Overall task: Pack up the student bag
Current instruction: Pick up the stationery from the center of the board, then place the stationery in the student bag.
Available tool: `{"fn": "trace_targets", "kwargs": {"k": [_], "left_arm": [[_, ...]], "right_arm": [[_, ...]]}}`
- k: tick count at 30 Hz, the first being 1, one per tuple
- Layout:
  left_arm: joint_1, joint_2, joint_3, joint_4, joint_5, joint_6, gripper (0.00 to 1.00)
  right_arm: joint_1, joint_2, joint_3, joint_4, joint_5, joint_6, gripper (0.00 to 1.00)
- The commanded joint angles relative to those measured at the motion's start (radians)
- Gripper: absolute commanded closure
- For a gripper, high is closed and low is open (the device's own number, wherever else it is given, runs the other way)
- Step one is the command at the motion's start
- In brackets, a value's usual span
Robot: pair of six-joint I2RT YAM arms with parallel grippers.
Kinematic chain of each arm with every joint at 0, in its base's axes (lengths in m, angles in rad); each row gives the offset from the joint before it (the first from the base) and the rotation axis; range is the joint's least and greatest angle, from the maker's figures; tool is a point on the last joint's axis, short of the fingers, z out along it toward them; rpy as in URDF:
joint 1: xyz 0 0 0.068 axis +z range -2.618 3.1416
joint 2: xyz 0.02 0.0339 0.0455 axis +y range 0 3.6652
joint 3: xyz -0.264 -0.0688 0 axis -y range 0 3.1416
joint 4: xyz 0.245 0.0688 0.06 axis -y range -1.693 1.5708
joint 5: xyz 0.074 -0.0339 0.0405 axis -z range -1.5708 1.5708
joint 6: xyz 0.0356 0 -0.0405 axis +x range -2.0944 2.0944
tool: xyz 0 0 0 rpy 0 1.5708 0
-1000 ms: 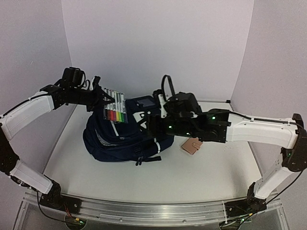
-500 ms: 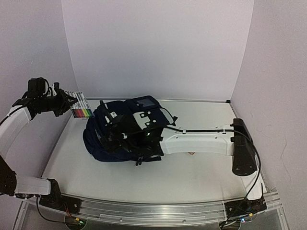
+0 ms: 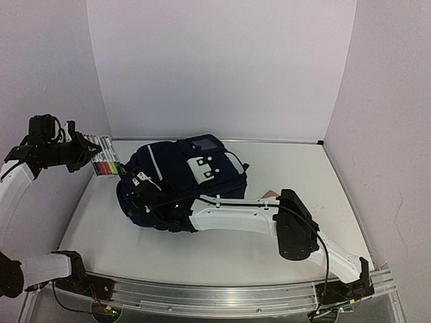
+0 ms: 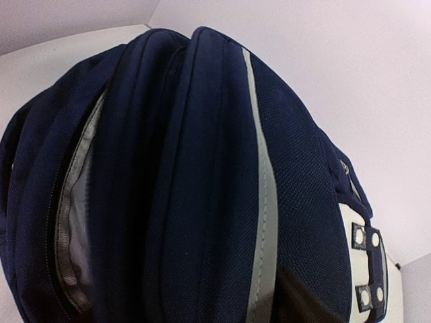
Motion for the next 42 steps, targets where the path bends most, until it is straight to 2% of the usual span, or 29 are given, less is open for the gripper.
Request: {"fn": "trace_targets", "kwargs": {"k": [1, 4, 6, 10, 21, 34, 42], "left_arm": [[0.004, -0.098, -0.03, -0.049, -0.009, -0.012, 1.0], [0.004, -0.147, -0.086, -0.034, 0.032, -0.063, 1.0], [0.003, -0.157, -0.13, 0.009, 0.094, -0.107, 1.0], [-0.012, -0.138, -0.25, 0.215, 0.249, -0.227, 1.0], [-0.288, 0.017, -0.271, 0.544, 0.152, -0.366, 1.0], [-0.416, 0.19, -0.291, 0.738, 0.071, -0.457, 1.0], [-0.491, 0.313, -0.196, 0.776, 0.013, -0.44, 1.0]], "right_arm": [[-0.033, -0.145, 0.027, 0.011, 0.051, 0.154, 0.7], [-0.059, -0.252, -0.018, 0.01, -0.025, 0.282, 0.86], [-0.07, -0.313, -0.034, 0.01, -0.086, 0.344, 0.92], [-0.076, -0.375, -0.046, 0.011, -0.152, 0.394, 1.0], [-0.074, -0.469, -0.112, 0.01, -0.242, 0.483, 1.0], [-0.071, -0.523, -0.149, 0.036, -0.286, 0.531, 1.0], [-0.062, -0.534, -0.178, 0.05, -0.284, 0.534, 1.0]]}}
